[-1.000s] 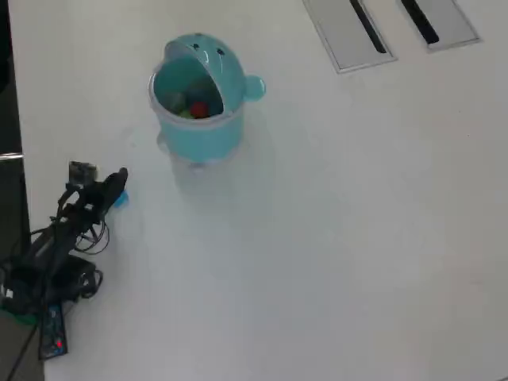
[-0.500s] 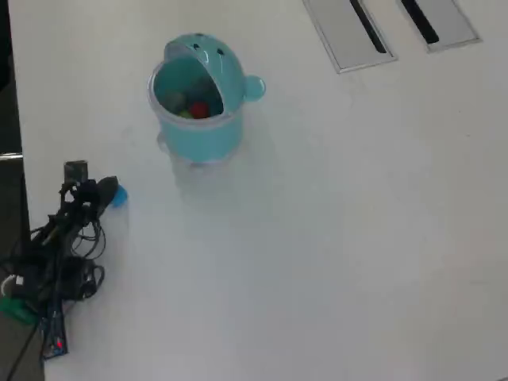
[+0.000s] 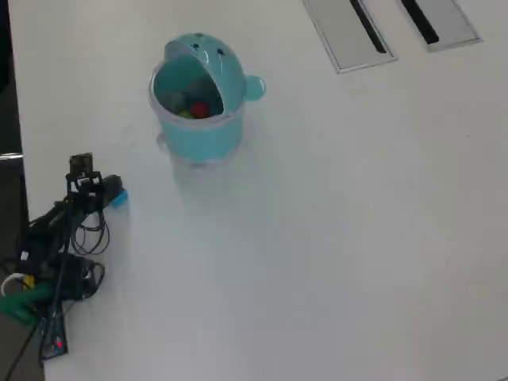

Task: Grasp RGB lego blocks and put them in the bin one by one.

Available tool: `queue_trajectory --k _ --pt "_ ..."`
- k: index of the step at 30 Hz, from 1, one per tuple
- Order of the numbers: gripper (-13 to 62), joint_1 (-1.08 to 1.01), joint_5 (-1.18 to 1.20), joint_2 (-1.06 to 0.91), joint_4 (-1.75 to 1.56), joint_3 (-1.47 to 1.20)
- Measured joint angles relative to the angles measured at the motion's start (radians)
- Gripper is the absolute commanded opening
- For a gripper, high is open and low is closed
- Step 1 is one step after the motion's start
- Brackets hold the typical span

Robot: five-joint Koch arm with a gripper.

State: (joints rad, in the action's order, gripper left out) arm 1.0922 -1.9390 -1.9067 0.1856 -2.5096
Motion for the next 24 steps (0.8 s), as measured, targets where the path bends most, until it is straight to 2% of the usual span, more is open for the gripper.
queue_trajectory --k 14,24 --pt "31.6 -0.032 -0.166 0.098 0.0 0.012" --pt "29.6 -0.061 -0.179 0.109 0.0 0.011"
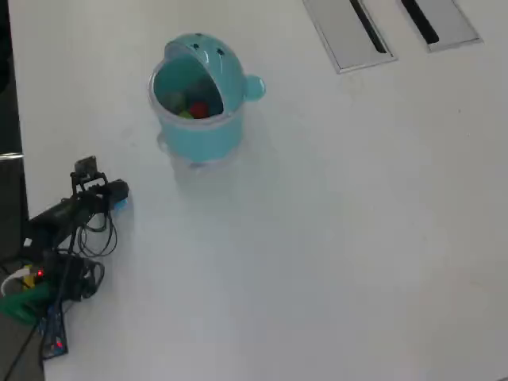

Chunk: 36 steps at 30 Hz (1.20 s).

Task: Grasp RGB lego blocks and put them in the bin one by one.

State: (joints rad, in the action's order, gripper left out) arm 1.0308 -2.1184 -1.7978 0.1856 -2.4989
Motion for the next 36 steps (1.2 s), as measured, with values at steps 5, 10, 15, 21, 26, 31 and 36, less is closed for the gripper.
queue_trajectory --k 5,10,15,21,26,31,36 --pt "24.2 -0.002 0.0 0.006 0.008 -0.043" --pt "17.5 -0.002 0.0 0.005 0.025 -0.043" --pt "3.1 0.003 0.032 -0.04 0.051 -0.048" --pt "1.5 0.048 0.189 -0.153 0.054 -0.018" --pt "0.8 0.064 0.396 -0.242 -0.015 0.021" --pt "0.7 0.04 0.592 -0.344 -0.084 0.242" --pt "0.6 -0.026 0.609 -0.262 -0.133 0.453"
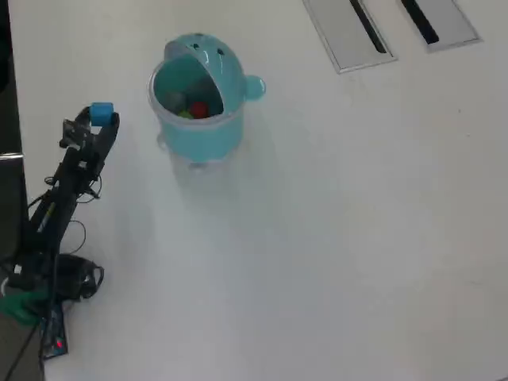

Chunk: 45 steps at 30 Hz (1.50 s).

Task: Grasp RGB lego blocks and put them in the bin one by one.

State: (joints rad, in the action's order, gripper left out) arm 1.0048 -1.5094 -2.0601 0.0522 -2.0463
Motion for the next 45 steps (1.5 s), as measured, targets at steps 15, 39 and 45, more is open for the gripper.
queue_trajectory --k 15,39,45 --pt "0.7 -0.163 0.017 0.603 -0.192 0.623" --pt "29.2 -0.288 -0.11 0.904 -0.259 0.815" --pt "29.2 -0.279 -0.115 0.787 -0.298 0.64"
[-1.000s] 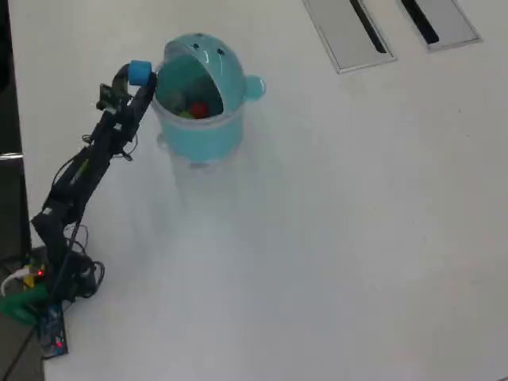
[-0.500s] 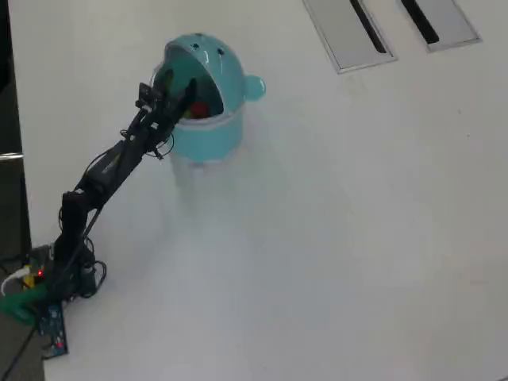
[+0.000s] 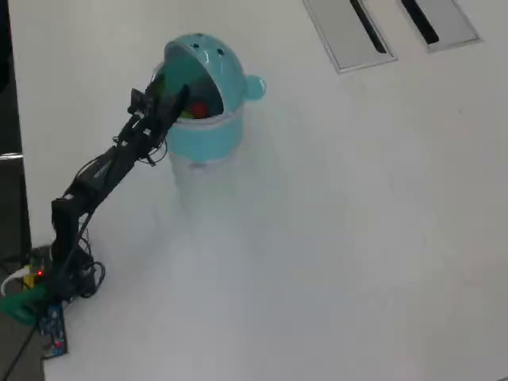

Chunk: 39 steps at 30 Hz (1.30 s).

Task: Grasp RGB lego blocks and put them in the bin one by one.

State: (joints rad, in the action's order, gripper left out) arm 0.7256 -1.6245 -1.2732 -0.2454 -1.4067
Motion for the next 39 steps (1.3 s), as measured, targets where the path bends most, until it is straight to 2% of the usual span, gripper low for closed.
queue_trajectory --k 23,39 --pt "28.9 -0.002 -0.023 -0.673 -0.155 -0.626" --pt "29.0 -0.005 -0.012 -1.011 -0.156 -0.931"
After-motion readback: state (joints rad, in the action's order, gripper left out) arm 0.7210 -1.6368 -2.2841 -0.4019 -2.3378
